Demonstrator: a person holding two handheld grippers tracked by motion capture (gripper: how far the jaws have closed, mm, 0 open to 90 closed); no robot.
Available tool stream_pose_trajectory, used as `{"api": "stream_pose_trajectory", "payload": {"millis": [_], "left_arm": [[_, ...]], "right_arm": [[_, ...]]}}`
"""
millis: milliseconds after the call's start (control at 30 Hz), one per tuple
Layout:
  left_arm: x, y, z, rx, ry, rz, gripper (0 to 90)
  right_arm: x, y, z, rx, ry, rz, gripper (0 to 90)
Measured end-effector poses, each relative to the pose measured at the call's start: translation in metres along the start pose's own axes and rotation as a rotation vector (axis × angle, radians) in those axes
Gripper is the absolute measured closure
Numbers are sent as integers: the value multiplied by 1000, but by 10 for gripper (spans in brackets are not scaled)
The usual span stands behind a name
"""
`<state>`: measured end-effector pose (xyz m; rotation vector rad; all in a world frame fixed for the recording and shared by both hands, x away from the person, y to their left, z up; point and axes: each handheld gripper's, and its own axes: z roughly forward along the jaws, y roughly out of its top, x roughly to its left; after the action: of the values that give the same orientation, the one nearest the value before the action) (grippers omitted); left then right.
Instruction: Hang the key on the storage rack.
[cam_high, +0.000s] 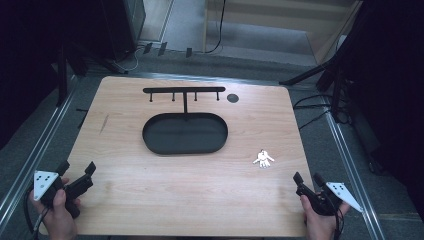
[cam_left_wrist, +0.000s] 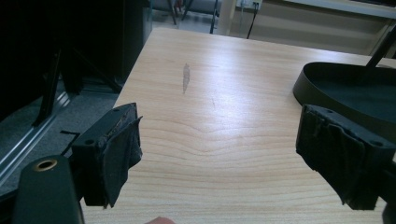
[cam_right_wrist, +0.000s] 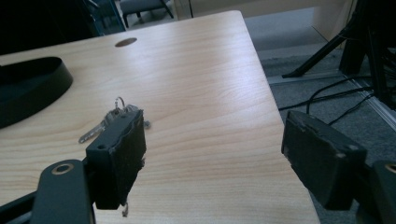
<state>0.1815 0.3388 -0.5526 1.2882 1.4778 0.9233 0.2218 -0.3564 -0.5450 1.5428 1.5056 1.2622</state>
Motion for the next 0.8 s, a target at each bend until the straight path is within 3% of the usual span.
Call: {"api": "stream_pose_trajectory", "payload": {"millis": [133, 300, 333, 500, 667, 800], "left_arm": [[-1, 0, 0, 8, 17, 7, 142], [-2, 0, 0, 18, 27, 19, 142], [-2, 0, 0, 22, 32, 16, 142], [-3, 0, 0, 14, 32, 19, 142], [-3, -1, -1, 6, 34, 23, 142], [-3, -1, -2, 1, 42, 27, 141]], "right_arm": [[1, 0, 3, 19, -30, -12, 229], [7, 6, 8, 71, -26, -31, 234], [13, 10, 12, 116, -20, -59, 238], [31, 29, 27, 187, -29, -145, 257], [53, 59, 45, 283, -37, -180, 254], [73, 79, 64, 380, -20, -243, 282]]}}
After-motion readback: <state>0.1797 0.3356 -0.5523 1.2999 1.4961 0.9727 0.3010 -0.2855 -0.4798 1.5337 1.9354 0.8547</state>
